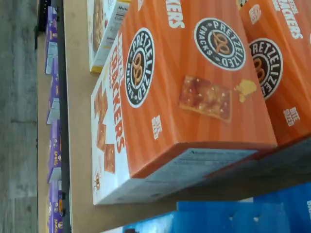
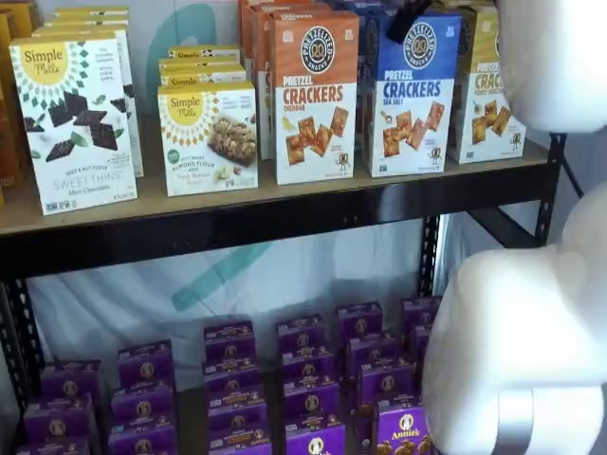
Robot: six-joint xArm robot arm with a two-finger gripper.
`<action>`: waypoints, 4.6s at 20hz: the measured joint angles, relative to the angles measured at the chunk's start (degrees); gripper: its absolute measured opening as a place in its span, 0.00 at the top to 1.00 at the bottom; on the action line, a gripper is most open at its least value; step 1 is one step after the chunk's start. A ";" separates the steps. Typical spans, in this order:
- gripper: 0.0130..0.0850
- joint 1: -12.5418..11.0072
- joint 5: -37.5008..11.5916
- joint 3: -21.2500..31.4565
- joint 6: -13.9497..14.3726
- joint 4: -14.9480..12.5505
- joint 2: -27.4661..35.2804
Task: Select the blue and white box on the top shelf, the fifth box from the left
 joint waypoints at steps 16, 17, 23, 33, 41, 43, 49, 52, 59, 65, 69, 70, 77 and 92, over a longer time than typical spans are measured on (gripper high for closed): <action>0.00 0.58 7.66 -7.49 -0.90 -6.52 6.17; 0.00 0.80 8.39 -8.04 -0.79 -7.04 6.58; 0.00 2.73 11.63 -10.53 0.14 -10.80 8.31; 0.00 5.69 16.31 -15.60 1.92 -15.79 11.27; 0.00 7.77 15.31 -15.44 3.05 -18.35 11.36; 0.00 8.14 15.00 -15.18 3.20 -18.91 11.26; 0.00 8.77 14.87 -14.78 3.41 -20.12 11.20; 0.00 8.89 14.72 -14.52 3.53 -20.10 11.12; 0.11 9.24 14.19 -14.05 3.88 -19.98 10.87; 0.11 9.41 14.25 -14.15 4.02 -20.09 10.82; 0.22 9.50 14.30 -14.17 4.08 -20.22 10.79; 0.22 9.50 14.31 -14.17 4.08 -20.23 10.78; 0.22 9.27 15.22 -14.61 4.06 -19.79 10.77; 0.33 8.70 15.15 -13.38 3.65 -19.37 9.42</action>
